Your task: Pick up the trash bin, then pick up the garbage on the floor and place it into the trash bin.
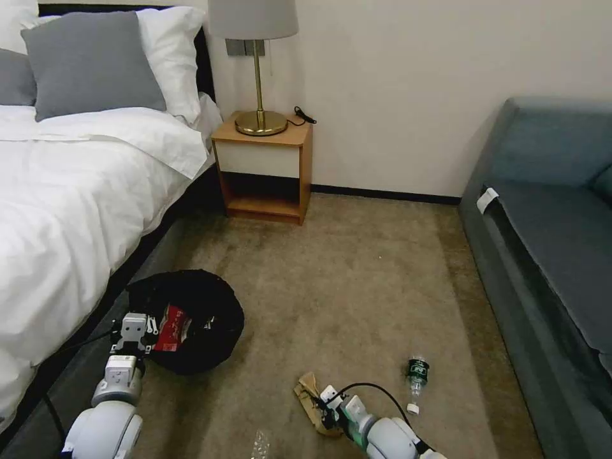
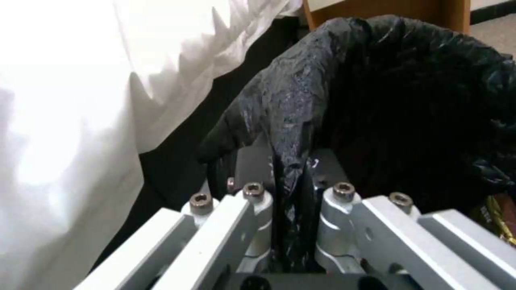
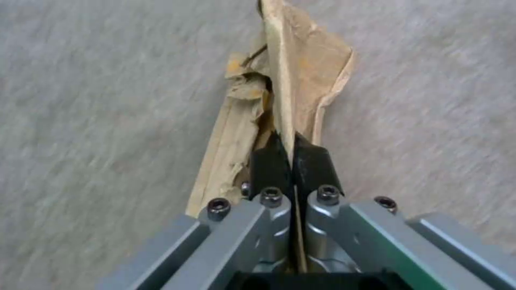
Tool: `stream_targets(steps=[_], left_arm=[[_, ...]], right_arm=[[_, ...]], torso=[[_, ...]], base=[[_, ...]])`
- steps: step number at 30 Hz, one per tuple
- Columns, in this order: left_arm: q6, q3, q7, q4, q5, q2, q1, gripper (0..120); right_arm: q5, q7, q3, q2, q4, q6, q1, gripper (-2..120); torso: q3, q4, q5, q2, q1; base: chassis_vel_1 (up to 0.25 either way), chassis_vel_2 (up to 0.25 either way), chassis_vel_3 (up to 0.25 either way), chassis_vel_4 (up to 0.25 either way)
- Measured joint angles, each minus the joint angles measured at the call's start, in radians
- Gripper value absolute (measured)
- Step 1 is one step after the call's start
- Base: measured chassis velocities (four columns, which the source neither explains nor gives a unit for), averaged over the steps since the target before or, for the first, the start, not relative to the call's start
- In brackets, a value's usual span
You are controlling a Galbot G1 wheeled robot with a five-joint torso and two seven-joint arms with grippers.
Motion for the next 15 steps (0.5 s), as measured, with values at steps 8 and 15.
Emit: stream_targets(steps=[8, 15], left_arm=[[0.0, 0.007, 0.002, -0.006, 0.0, 0.001, -0.001, 6], [0.001, 0.024, 0.003, -0.024, 0.009, -0.009, 0.0, 6]], right_arm=[[0.054, 0.002, 0.066, 0.017, 0.001, 0.003, 0.074, 0], [0.136, 0.01, 0.103, 0.047, 0.024, 0.016, 0.15, 0]], torso=[[0.0, 0.0, -0.0001, 0.0, 0.0], [0.0, 0.0, -0.0001, 0.0, 0.0]], base=[[0.0, 0.0, 0.0, 0.0], [0.0, 0.0, 0.0, 0.0]])
